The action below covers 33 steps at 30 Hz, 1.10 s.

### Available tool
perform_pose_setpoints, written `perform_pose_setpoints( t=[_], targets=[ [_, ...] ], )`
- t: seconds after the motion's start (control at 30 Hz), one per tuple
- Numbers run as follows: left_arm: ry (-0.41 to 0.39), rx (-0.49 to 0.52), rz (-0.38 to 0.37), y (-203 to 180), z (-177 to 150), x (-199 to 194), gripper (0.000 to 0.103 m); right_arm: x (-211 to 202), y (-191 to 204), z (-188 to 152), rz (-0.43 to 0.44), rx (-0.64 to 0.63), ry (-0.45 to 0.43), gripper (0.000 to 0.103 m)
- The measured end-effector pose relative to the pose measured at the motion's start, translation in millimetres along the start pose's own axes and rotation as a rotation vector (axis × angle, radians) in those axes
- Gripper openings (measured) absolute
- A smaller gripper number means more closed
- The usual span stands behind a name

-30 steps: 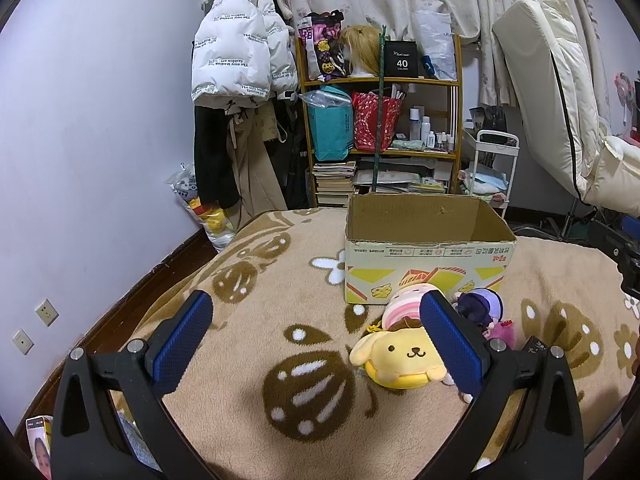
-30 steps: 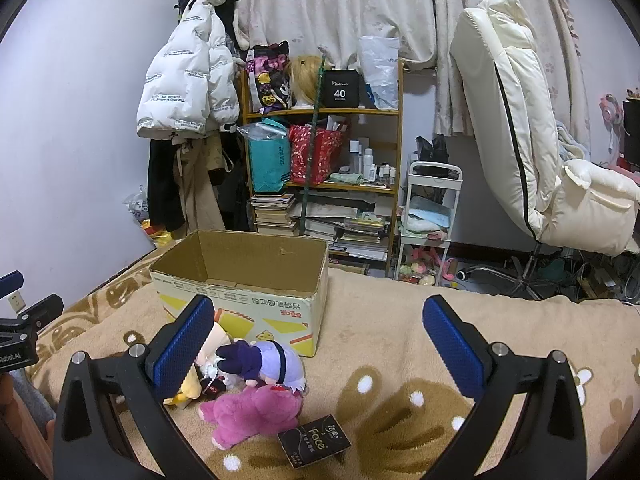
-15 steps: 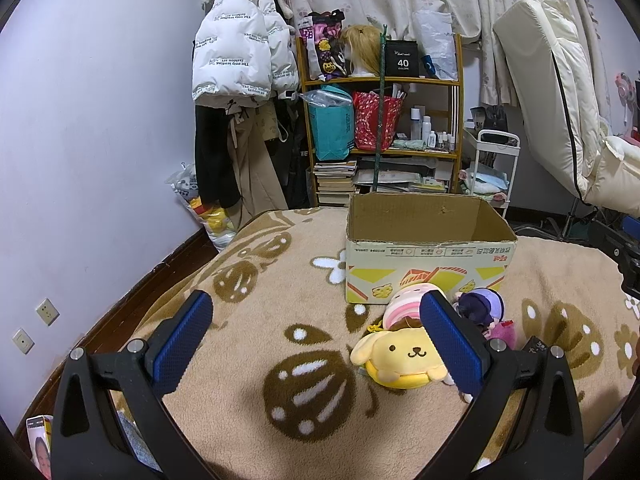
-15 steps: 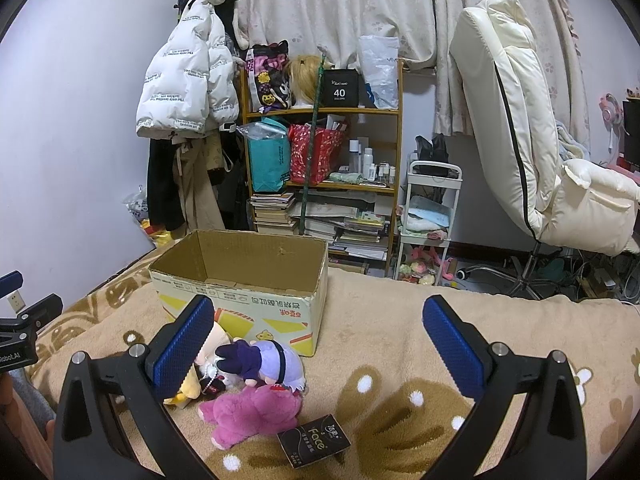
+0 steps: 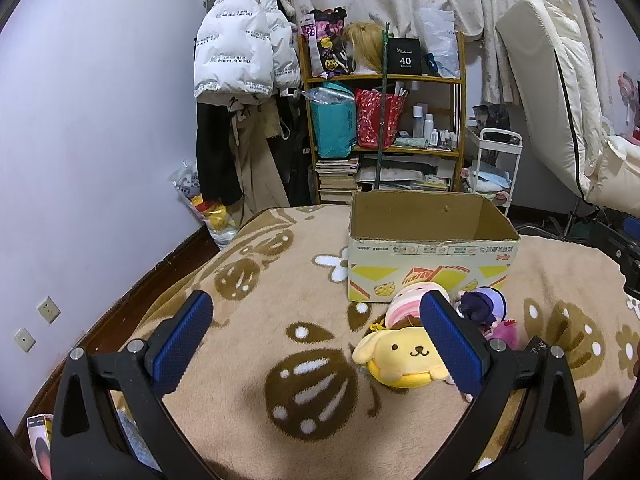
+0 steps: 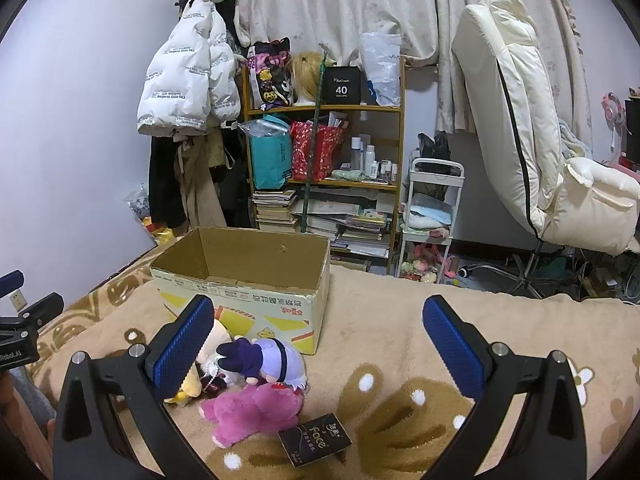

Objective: Organize soft objects
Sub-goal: 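Grasp the yellow plush with the left tool while the right tool grasps the purple-haired doll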

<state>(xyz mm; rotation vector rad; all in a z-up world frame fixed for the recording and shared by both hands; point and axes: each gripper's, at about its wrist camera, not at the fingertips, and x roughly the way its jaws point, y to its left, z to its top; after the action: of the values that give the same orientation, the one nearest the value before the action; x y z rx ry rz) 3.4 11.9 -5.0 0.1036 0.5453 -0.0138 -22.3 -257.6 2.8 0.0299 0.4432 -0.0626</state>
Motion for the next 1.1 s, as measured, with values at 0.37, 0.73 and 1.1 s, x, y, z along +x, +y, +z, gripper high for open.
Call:
perform_pose_setpoints(
  t=[0.37, 0.73, 1.1],
  targets=[
    [0.093, 0.052, -0.012, -20.2, 1.9, 24.5, 0.102, 26.8, 2.9, -4.5, 0.048, 0.021, 0.125, 0.103],
    [0.157, 0.135, -0.069, -55.8, 1.6, 50.6, 0.102, 62.3, 0.2, -9.1, 0.044, 0.025, 0.218, 0.103],
    [0.281, 0.071, -0.138, -72.4, -1.4, 102.4, 0.102, 104.0, -8.7, -9.3, 0.109, 0.097, 0.294, 0.103]
  ],
)
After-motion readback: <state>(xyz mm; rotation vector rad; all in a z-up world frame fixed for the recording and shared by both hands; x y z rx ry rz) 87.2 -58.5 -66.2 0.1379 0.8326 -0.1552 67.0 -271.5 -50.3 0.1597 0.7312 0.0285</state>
